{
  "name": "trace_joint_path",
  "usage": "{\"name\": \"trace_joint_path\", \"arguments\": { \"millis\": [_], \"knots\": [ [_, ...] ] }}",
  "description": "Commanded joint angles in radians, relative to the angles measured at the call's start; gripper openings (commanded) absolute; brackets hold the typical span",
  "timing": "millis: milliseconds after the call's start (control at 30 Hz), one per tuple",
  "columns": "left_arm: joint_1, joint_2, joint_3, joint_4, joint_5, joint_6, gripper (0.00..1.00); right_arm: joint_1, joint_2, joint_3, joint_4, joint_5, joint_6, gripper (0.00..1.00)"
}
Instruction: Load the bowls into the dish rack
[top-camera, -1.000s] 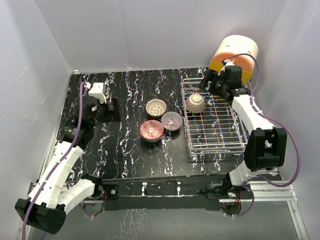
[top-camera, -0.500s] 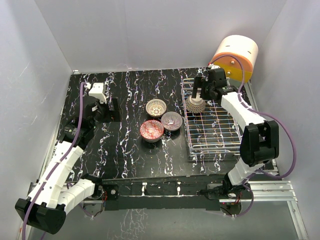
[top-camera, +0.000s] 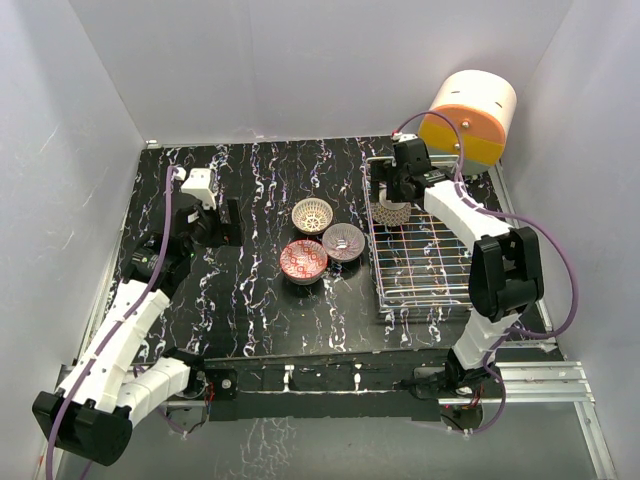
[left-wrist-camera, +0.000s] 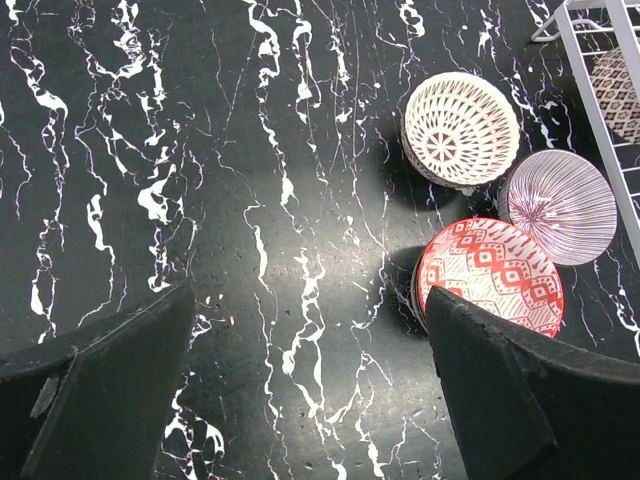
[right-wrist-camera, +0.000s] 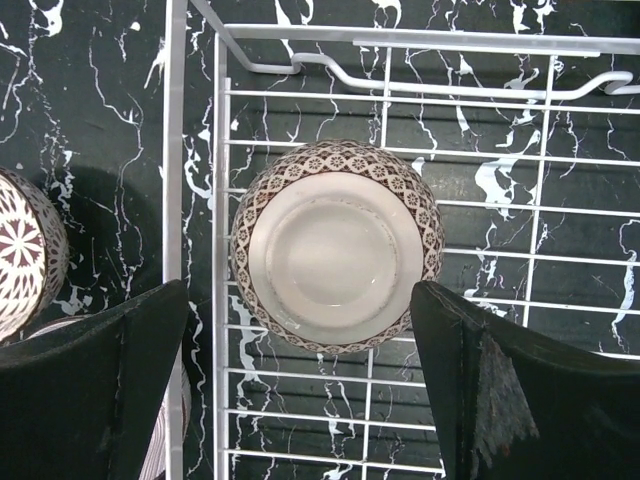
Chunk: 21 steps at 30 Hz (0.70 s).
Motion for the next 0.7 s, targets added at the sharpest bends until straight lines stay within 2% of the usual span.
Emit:
{"name": "trace_joint_path", "arguments": {
  "millis": [0, 267, 467, 533, 667],
  "knots": [
    [-0.003, 0.000, 0.003, 0.010, -0.016, 0.013, 0.97, -0.005, -0.005, 0.055, 0.037, 0.047, -0.013, 0.96],
    [-0.003, 0.008, 0.005, 0.013, -0.024, 0.020, 0.97, -0.005, 0.056, 0.071, 0.037, 0.069, -0.012, 0.87],
    [-0.003, 0.008, 0.000, 0.013, -0.029, 0.021, 0.97, -0.005, 0.049, 0.059, 0.051, 0.093, -0.009, 0.82],
    [-0.003, 0.008, -0.003, 0.015, -0.028, 0.020, 0.97, -0.005, 0.048, 0.053, 0.056, 0.099, -0.010, 0.77],
    [-0.003, 0.006, -0.004, 0.013, -0.026, 0.018, 0.97, -0.004, 0.057, 0.046, 0.067, 0.111, -0.015, 0.74]
  ]
}}
